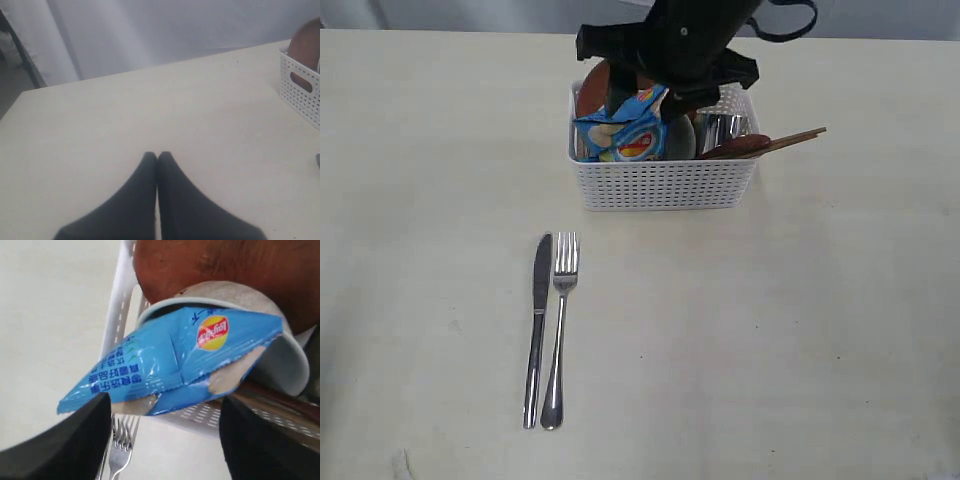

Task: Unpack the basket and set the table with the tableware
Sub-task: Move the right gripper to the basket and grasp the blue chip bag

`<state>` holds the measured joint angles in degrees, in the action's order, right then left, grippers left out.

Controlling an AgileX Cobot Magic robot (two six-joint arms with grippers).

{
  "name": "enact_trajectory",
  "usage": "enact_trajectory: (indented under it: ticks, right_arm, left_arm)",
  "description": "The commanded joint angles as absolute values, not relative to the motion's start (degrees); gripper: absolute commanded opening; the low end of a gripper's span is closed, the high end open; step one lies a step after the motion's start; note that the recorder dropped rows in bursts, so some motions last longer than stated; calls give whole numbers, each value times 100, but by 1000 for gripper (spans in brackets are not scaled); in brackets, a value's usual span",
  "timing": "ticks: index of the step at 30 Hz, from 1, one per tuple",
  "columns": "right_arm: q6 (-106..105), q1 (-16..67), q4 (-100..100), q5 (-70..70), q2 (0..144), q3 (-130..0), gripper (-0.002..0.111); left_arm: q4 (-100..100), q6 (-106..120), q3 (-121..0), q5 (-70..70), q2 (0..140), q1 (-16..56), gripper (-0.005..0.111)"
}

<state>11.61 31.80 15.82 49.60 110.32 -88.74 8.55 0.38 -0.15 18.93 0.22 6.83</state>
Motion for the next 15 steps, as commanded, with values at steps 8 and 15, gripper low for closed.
enact_trajectory:
  ticks: [8, 15]
  right_arm:
    - [1367, 3143, 1688, 4659, 11423, -8926, 59]
    - [1367, 3143, 1688, 4659, 11437, -8926, 41]
  left_arm:
    - [850, 0, 0, 1835, 0, 723, 0]
    - [850, 0, 0, 1835, 0, 723, 0]
